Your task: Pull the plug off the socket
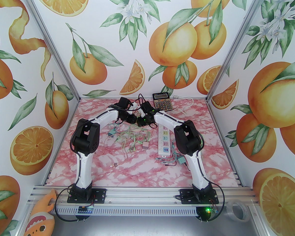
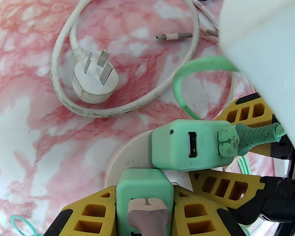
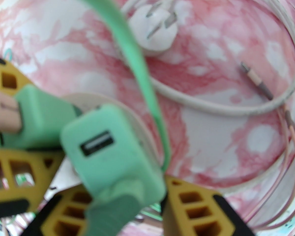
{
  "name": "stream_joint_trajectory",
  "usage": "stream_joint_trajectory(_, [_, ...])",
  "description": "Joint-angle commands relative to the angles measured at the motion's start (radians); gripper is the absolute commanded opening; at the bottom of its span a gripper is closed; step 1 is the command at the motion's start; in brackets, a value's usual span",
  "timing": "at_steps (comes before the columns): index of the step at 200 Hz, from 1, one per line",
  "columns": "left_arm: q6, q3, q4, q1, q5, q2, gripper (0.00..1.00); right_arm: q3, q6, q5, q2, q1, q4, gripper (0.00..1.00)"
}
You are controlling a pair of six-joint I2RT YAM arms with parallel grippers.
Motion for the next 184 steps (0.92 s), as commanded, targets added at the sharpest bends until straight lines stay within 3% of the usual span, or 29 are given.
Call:
stream_joint_trajectory(1, [-0.01, 0.102, -0.015, 0.015, 0.099, -0.012, 0.09, -0.031, -0.046, 0.051, 0.091, 0.022, -0.149, 0.36])
stream_joint_trajectory(20, [-0.068, 0.122, -0.027, 0.048, 0.168, 0.006, 0.08, -0.03, -0.047, 0.051, 0.09, 0.021, -0.148, 0.36])
stream_joint_trajectory(88, [-0.126, 0.15, -0.032, 0.105, 0.26, 0.028, 0.07, -0.028, -0.049, 0.051, 0.092, 0.022, -0.15, 0.36])
stream_joint_trajectory(184, [0.13, 0.033, -0.027, -0.056, 0.025, -0.065, 0.07, -0.02, -0.058, 0.052, 0.096, 0.025, -0.161, 0.36])
